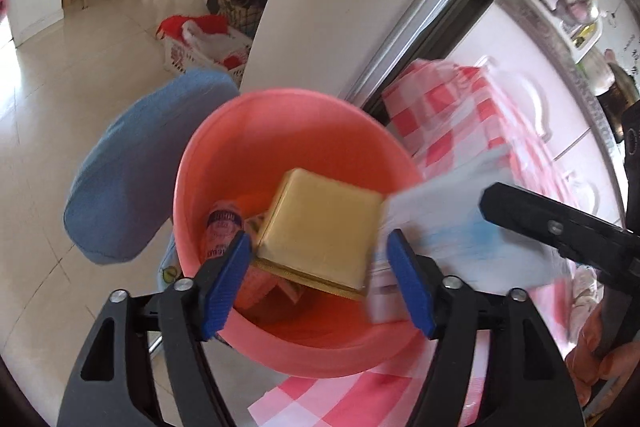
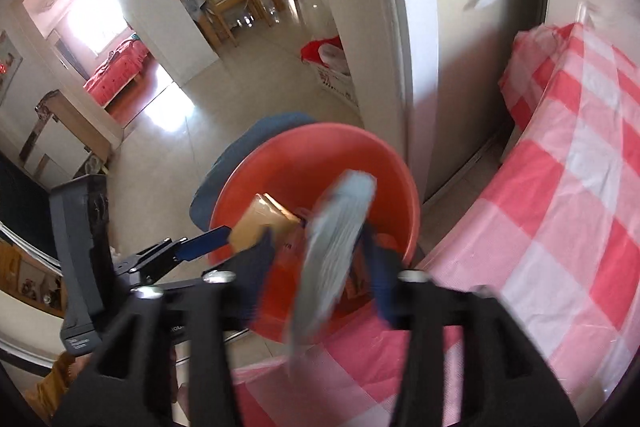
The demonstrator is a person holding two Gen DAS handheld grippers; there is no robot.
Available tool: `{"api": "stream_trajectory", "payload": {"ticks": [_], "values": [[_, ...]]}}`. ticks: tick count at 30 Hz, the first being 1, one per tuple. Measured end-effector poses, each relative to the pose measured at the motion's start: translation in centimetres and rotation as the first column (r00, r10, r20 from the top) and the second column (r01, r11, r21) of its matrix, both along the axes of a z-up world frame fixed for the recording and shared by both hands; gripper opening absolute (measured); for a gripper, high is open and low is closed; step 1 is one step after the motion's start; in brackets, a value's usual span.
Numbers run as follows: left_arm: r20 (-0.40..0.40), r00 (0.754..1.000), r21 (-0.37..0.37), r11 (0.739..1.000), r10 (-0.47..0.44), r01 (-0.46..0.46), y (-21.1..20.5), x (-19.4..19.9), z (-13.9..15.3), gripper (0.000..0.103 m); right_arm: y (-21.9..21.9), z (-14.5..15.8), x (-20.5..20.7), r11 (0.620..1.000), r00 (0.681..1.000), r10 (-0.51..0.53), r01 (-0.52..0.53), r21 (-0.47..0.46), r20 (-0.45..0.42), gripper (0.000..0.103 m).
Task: Collect trash
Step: 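Open both tools to drop the sponge and packet into the bucket, then move both tools back over the table toward the cloth bundle and wrappers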
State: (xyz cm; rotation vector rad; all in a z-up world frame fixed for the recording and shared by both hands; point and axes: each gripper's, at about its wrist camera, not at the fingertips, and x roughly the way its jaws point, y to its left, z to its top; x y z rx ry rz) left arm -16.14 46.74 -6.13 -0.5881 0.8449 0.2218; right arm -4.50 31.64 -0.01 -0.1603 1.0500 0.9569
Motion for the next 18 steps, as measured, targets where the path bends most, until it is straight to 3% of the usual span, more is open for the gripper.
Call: {"api": "stream_trajectory", "payload": {"ticks": [2, 5, 14, 18], "values": [[-0.008, 1.000, -0.009, 1.000, 0.011, -0.011, 0.1, -0.2, -0.3, 0.085, -0.7, 0.1, 0.1, 0.999, 1.000, -0.028, 0.028, 0.016, -0.006, 0.065], [-0.009, 1.000, -0.009, 1.000, 0.025, -0.025, 0.2, -0.7, -0.2, 0.090, -2.1, 1.2, 0.0, 0.997, 0.997, -0.075, 0.073, 0.036, 0.036, 0.076], [0.048, 0.994, -0.014, 0.995, 0.100, -0.100, 0.4, -2.3, 2.3, 0.093, -8.8, 5.3, -1.2, 0.974, 0.972, -0.186, 0.163, 0.159, 0.143, 0.091], [0.121, 0.991, 0.000, 0.999, 0.054, -0.054, -0.8, -2.8, 3.8, 0.094, -10.8, 5.9, -2.1, 0.968, 0.961, -0.208, 0.175, 0.180, 0.180, 0.092]]}}
